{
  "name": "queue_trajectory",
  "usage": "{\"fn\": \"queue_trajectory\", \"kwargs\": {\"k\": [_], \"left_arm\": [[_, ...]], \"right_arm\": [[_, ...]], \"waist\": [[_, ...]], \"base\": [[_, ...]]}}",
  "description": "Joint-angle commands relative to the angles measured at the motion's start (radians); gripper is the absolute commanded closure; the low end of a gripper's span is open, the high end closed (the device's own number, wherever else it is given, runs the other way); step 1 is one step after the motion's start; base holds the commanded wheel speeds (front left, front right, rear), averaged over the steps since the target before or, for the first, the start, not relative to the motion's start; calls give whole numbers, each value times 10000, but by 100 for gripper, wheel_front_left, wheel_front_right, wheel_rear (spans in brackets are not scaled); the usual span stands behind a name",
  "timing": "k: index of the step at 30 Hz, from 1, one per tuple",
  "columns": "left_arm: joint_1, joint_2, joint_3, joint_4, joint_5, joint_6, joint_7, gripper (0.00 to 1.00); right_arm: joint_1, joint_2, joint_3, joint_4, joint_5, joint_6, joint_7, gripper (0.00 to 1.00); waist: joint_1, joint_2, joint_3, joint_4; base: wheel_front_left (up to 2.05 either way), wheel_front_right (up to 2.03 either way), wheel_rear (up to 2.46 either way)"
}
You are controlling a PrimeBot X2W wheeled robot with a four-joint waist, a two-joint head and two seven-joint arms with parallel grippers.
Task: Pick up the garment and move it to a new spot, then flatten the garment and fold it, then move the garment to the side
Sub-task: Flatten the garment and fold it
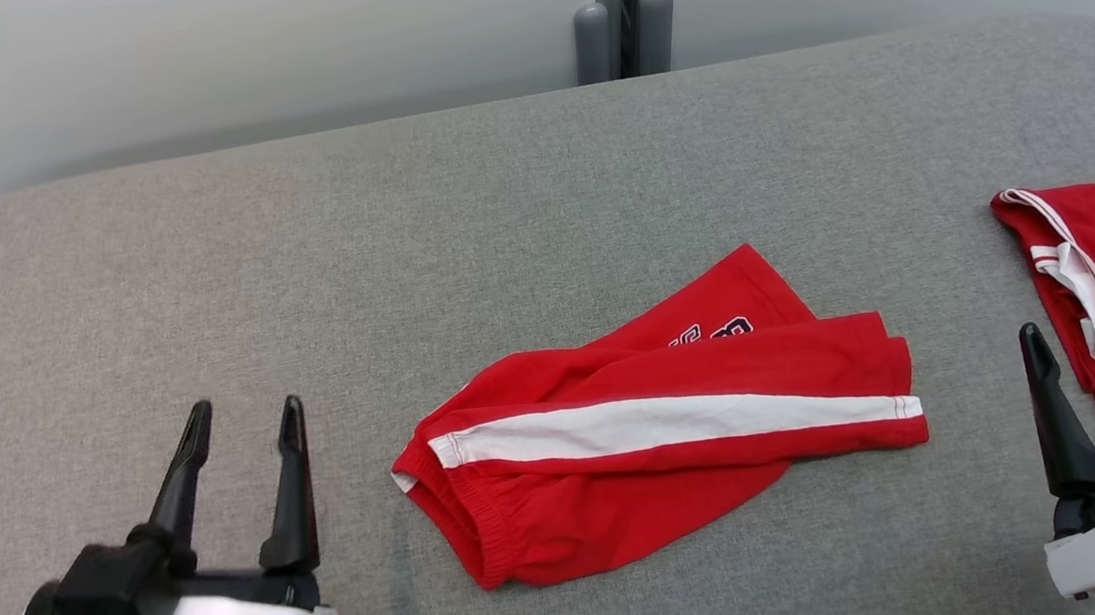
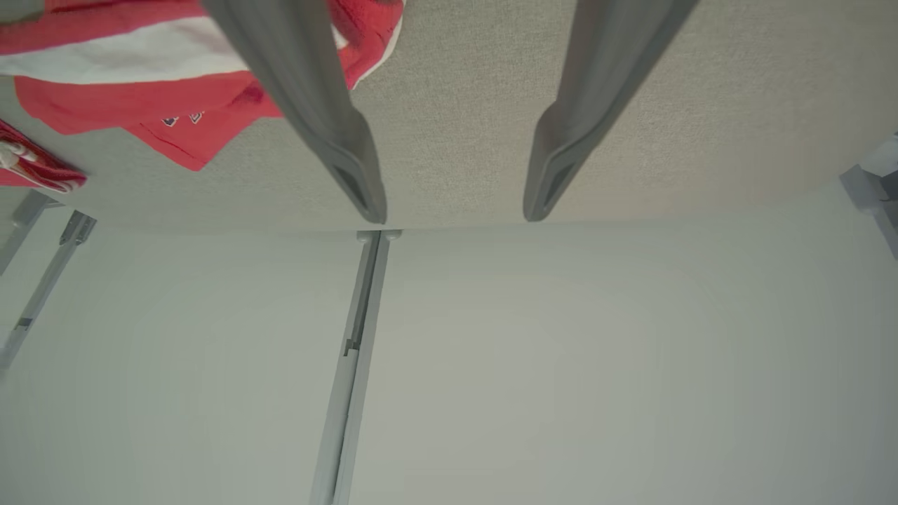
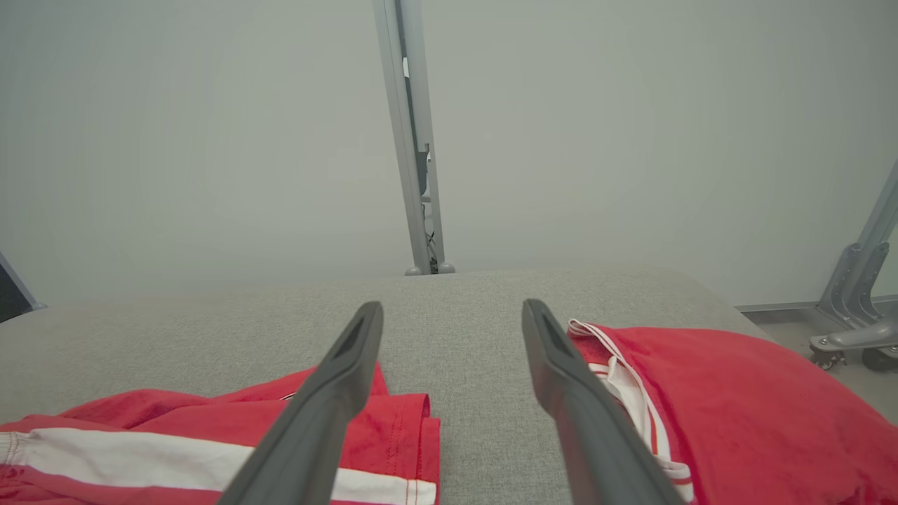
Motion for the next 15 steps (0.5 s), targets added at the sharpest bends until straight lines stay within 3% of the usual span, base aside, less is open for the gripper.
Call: {"fn": "queue_trajectory", "kwargs": {"k": [1,10,15], "left_arm": [[-383,45,-84,-54,88,-132,102,0],[-1403,-330,-1407,1183,-754,-1261,2236,0],[-1451,-625,-1792,1799,-1261,-1496,3092,0]], "right_arm": [[-76,-26,2,-46,21,-4,61,0],[-408,-184,407,215,88,-4,100,0],[-535,-166,508,396,152,-4,-42,0]], "waist": [[0,0,79,36],[0,0,496,-159],[0,0,756,-331]], "base": [[0,0,0],[0,0,0],[0,0,0]]}}
